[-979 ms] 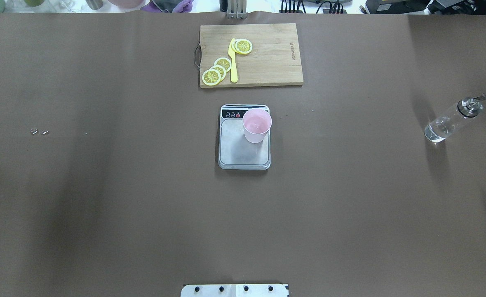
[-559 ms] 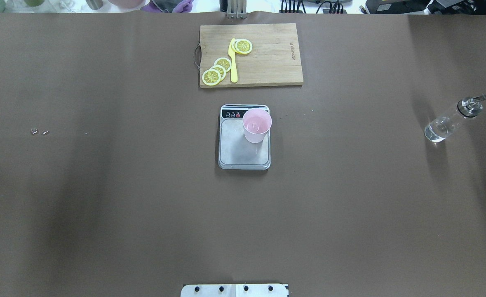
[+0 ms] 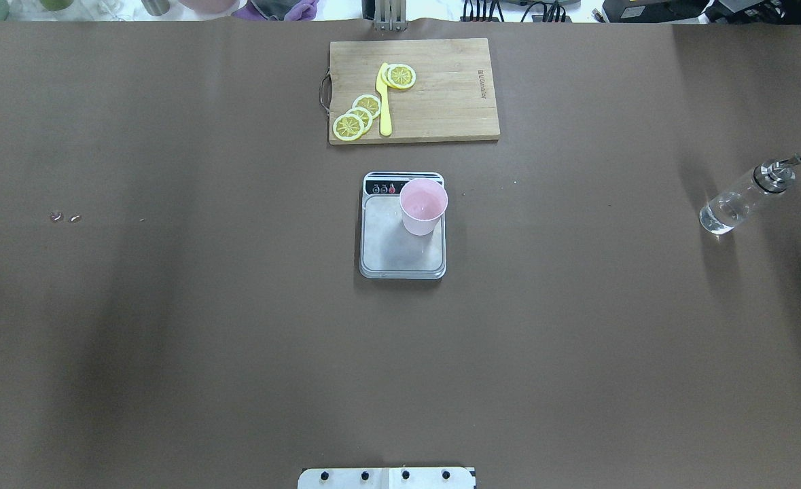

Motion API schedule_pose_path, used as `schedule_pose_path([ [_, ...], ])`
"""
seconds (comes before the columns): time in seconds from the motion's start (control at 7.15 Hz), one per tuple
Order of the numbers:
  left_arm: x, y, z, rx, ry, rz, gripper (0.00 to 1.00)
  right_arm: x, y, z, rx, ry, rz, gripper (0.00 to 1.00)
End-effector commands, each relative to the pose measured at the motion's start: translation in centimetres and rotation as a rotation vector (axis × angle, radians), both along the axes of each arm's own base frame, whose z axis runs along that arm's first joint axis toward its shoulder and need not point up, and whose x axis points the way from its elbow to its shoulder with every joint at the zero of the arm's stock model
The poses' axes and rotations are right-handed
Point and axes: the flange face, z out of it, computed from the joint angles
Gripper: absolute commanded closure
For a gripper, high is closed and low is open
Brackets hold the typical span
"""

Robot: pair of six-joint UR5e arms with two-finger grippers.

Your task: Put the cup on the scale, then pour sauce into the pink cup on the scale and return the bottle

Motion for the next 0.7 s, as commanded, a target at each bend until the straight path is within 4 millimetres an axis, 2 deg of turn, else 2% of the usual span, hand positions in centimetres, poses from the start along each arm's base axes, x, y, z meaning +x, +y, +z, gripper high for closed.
schedule_pose_path([
  [0.0, 0.0, 0.0, 0.1, -0.003, 0.0, -0.001, 0.01, 0.7, -0.6, 1.3, -0.078, 0.117, 0.027, 0.0],
  [0.14, 0.0, 0.0, 0.1, -0.004, 0.0, -0.001, 0.01, 0.8, -1.1, 3.2, -0.081, 0.169, -0.024, 0.0],
  [0.28, 0.0, 0.0, 0.1, -0.004, 0.0, -0.001, 0.01, 3.9, -3.9, 3.6, -0.069, 0.187, -0.059, 0.0],
  [0.42, 0.0, 0.0, 0.0, -0.003, 0.0, -0.001, 0.01, 5.3, -4.0, 4.9, -0.067, 0.19, -0.088, 0.0],
  [0.56, 0.0, 0.0, 0.0, -0.001, -0.001, -0.001, 0.01, 5.2, -3.2, 6.5, -0.079, 0.184, -0.102, 0.0],
])
